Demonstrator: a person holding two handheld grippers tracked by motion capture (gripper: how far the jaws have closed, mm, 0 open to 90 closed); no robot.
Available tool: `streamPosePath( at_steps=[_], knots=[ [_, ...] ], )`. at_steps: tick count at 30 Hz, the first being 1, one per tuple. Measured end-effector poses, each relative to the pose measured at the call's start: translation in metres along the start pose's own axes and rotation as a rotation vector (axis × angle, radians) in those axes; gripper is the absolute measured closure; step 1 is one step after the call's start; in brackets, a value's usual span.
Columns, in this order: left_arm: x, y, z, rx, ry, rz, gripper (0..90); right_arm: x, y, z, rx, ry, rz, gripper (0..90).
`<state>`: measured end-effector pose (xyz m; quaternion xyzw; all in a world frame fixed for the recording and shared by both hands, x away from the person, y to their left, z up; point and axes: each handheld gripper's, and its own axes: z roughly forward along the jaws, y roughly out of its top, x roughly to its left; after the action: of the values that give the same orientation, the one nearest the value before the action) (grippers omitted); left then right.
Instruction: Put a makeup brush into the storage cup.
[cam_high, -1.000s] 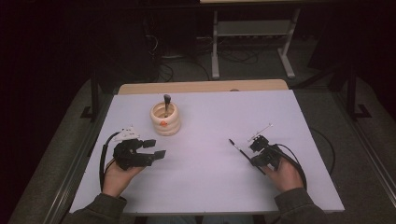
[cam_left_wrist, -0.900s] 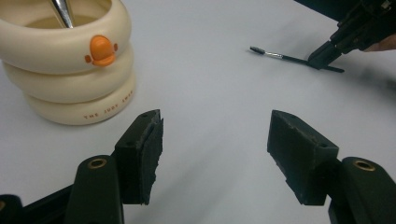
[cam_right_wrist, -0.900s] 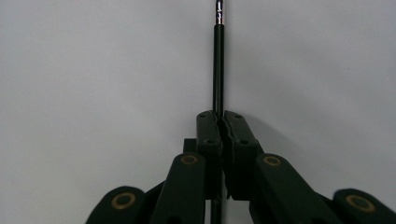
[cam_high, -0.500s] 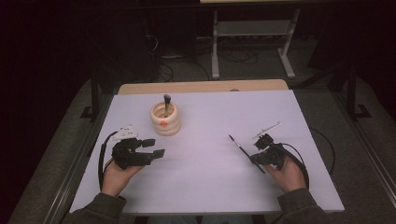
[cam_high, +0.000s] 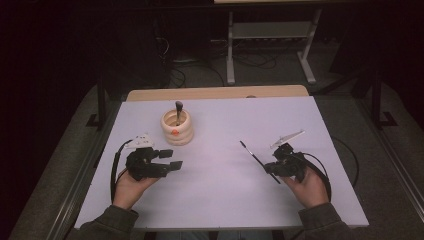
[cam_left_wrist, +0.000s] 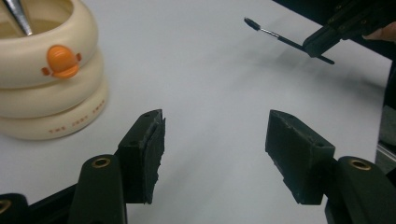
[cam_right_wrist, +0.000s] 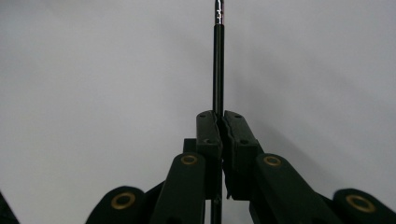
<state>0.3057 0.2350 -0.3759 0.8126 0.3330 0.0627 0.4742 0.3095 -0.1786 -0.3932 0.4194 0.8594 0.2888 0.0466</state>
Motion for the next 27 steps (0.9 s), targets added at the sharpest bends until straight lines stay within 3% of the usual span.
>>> streamPosePath(
  at_steps=[17,27],
  knots=[
    [-0.009,0.022,0.008,0.041,-0.053,0.023,40.5,0.038,0.032,-0.021,-0.093,0.070,-0.139,84.9],
    [-0.012,0.028,0.011,0.044,-0.100,0.013,44.2,0.058,0.053,-0.021,-0.120,0.105,-0.205,84.9]
  ],
)
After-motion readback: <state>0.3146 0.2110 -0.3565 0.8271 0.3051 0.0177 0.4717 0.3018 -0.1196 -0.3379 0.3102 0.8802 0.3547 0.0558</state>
